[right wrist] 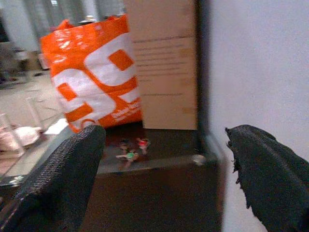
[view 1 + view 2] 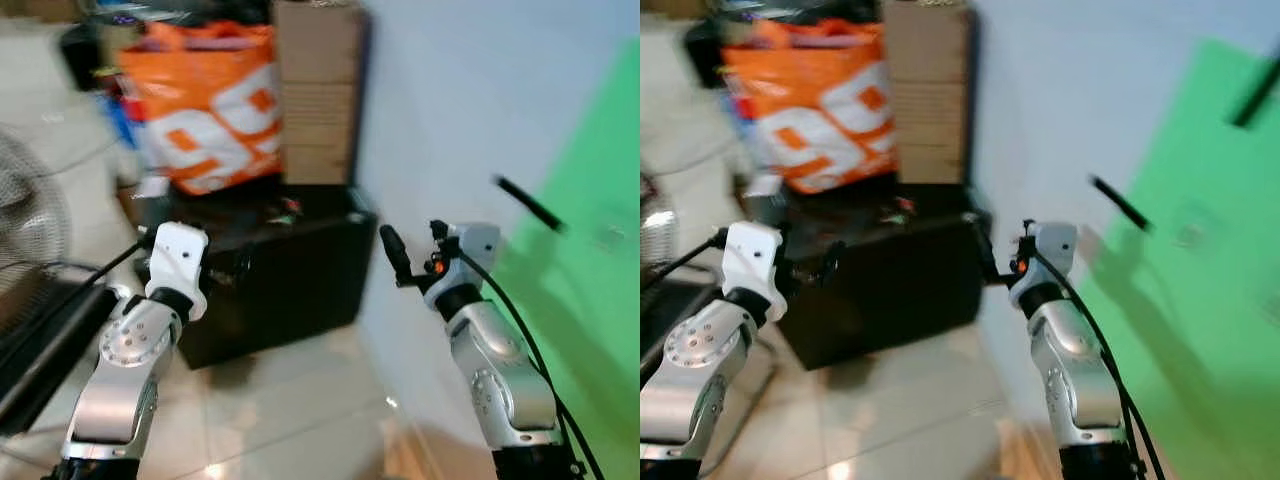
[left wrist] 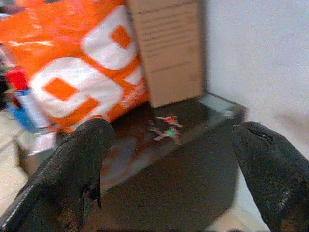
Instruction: Hang keys on a hook
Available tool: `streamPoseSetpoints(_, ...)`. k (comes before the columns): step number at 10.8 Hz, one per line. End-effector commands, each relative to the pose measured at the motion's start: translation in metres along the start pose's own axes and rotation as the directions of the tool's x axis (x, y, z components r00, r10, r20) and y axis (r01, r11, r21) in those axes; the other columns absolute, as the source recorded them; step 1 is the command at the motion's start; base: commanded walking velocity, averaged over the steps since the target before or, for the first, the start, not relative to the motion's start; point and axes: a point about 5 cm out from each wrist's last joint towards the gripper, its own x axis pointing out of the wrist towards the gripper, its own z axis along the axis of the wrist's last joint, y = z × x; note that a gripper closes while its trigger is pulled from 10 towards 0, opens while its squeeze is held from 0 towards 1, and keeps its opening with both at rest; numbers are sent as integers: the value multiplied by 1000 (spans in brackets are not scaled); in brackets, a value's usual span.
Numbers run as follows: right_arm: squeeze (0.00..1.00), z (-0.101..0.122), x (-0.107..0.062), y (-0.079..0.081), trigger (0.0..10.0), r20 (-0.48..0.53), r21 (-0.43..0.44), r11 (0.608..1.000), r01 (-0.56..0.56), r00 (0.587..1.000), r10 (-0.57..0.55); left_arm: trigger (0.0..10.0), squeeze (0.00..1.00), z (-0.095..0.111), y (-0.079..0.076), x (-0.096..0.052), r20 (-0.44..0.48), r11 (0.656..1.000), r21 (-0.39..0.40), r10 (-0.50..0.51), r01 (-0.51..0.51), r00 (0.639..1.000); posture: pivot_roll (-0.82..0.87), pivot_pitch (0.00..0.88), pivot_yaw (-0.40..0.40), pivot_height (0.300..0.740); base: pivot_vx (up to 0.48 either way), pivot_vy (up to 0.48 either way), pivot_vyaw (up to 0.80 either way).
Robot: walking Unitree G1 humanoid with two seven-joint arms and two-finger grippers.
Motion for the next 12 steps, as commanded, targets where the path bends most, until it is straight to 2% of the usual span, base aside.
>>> streamPoseSetpoints(1,1000,4,0,-8,10000,9,-4,999,43,999,-43,10000,0,2,-4,0,5,1000,6,-7,7,1000,46,0,-9,740,352,0,800)
streamPoseSetpoints(4,1000,1,0,-14,10000,1,-5,997,80,997,-80,10000,0,1,-3,-2,3,1000,9,0,0,1000,47,0,-9,740,351,0,0)
streamPoseSetpoints(12,1000,-2,0,-13,10000,-8,-9,997,82,997,-83,10000,0,3,-3,1,6,1000,22,-3,3,1000,49,0,-10,740,352,0,0)
